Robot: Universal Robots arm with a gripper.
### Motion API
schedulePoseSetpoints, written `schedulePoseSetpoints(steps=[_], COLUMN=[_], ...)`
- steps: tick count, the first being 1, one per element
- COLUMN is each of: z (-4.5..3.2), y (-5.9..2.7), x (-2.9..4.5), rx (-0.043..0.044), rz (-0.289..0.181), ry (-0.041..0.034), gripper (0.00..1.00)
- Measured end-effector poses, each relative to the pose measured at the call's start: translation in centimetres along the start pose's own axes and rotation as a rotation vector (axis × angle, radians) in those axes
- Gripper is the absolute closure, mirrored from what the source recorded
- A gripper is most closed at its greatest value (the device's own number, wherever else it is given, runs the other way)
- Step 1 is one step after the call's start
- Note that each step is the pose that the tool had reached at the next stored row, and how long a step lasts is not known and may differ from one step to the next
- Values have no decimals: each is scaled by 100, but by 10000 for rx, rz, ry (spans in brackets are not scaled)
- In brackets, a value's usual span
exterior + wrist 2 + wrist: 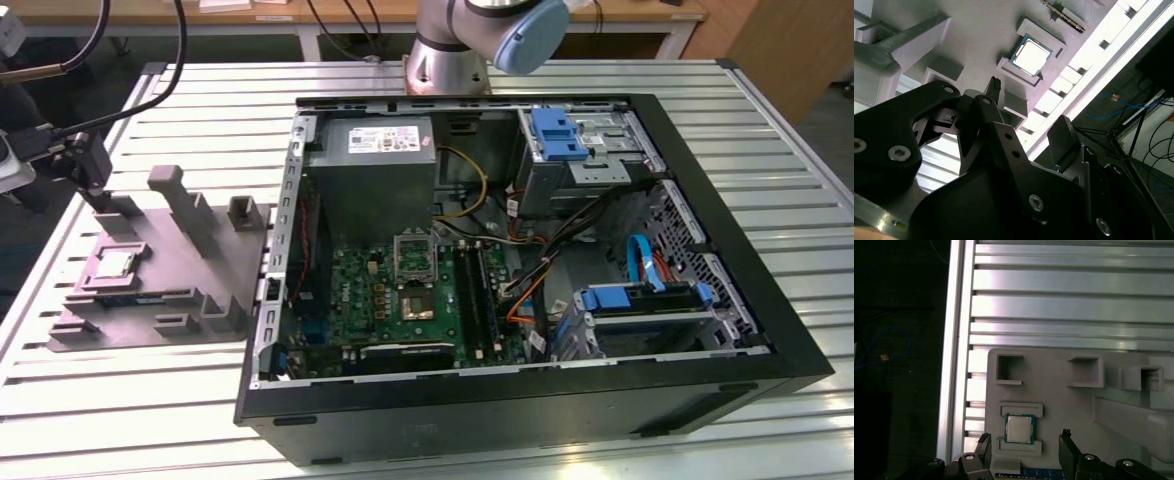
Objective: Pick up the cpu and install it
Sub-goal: 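Pick up the cpu and move it towards the insertion slot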
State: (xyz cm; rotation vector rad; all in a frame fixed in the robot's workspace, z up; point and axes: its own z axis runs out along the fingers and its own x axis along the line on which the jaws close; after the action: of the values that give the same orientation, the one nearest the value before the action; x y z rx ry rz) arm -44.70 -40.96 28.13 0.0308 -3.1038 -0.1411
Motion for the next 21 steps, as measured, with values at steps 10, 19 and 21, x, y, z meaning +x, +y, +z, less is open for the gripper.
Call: schedulePoseSetpoints(steps=[10,19,21], z=[96,202,209], y=[-25,-95,-96], x=[-2,-3,-3], rx=[1,7,7], rz=[-51,-200,-202], ry=[4,19,18], gripper=[35,35,35])
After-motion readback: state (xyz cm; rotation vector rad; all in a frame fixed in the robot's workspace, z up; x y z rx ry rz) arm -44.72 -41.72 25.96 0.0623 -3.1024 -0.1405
